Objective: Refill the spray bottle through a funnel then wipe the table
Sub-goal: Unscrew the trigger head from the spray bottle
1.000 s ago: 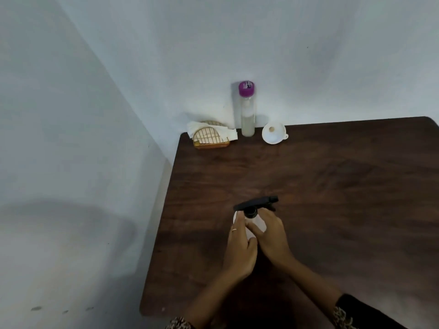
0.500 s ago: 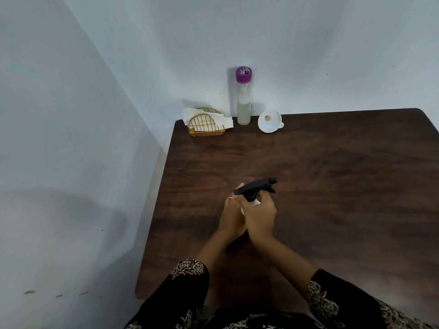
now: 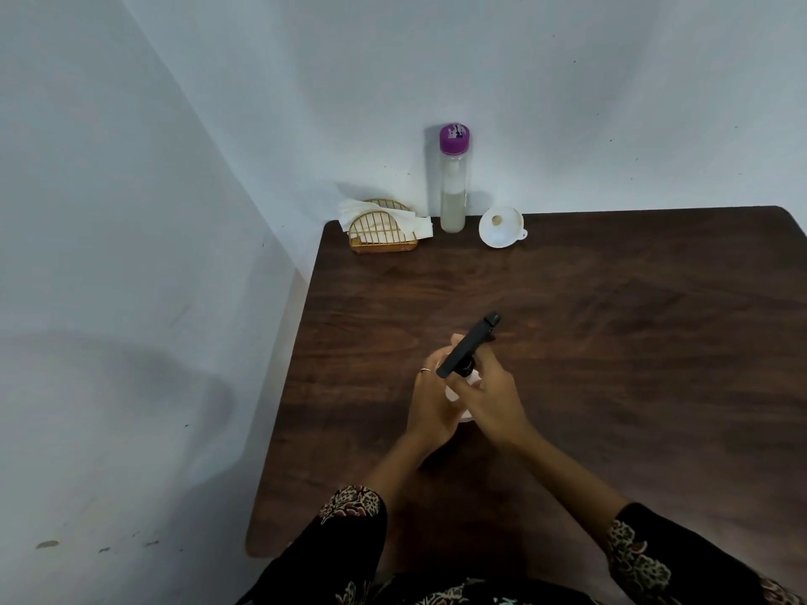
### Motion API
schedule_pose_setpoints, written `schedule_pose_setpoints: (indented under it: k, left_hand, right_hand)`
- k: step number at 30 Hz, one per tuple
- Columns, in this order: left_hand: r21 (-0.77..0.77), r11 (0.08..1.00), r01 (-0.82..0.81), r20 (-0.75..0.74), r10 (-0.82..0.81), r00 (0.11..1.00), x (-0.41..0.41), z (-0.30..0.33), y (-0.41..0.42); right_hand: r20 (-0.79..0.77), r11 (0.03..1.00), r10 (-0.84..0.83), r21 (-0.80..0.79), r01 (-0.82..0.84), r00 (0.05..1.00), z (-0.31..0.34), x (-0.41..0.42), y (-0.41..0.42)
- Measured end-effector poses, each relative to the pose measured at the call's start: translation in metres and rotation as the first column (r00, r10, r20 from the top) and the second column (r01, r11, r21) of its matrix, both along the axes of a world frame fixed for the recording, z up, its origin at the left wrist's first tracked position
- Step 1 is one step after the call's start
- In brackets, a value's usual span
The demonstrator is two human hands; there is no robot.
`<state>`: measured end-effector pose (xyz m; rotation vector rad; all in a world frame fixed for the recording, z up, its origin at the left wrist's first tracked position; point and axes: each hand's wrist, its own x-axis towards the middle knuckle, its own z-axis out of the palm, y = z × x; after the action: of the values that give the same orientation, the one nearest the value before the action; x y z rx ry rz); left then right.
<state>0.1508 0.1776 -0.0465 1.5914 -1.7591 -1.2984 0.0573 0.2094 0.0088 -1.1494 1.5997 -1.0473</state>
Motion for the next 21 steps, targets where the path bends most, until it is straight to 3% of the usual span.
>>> schedule_pose_setpoints:
  k: [2, 6, 10, 13, 16, 18, 21]
  left_hand:
    - [0.028, 0.999, -0.034, -0.039, 0.035, 0.999, 0.0, -0.006, -0.001]
    - [-0.001, 0.999, 0.052, 0.079, -0.051, 0.996, 0.002, -0.012, -0.002]
    - [-0.069, 0.997, 0.026, -0.02, -0.028, 0.999, 0.0, -0.012, -0.002]
    - [-0.087, 0.996, 0.0, -0.035, -0.003, 0.999, -0.001, -0.014, -0.001]
    - [-0.16, 0.987, 0.027, 0.012, -0.026, 1.0, -0.001, -0.015, -0.002]
    - [-0.115, 0.993, 0.013, -0.004, -0.013, 1.0, 0.0, -0.019, -0.002]
    - [-0.009, 0.998, 0.061, 0.085, -0.06, 0.995, 0.002, -0.027, -0.004]
  right_hand:
    - [0.059, 0.995, -0.1, 0.008, 0.1, 0.993, 0.0, 0.003, 0.001]
    - [0.063, 0.968, -0.238, -0.063, 0.242, 0.969, -0.003, 0.011, 0.005]
    - [0.011, 0.983, -0.156, -0.092, 0.156, 0.988, 0.0, 0.005, 0.008]
    - [-0.024, 0.999, -0.005, -0.037, 0.005, 1.0, 0.001, -0.005, 0.007]
    - [0.092, 0.997, 0.078, 0.009, -0.079, 0.993, 0.007, -0.016, 0.005]
    - [0.092, 1.0, 0.019, 0.0, -0.019, 0.996, 0.009, -0.013, 0.004]
    - [-0.054, 0.984, -0.176, -0.046, 0.174, 0.983, 0.004, 0.005, 0.002]
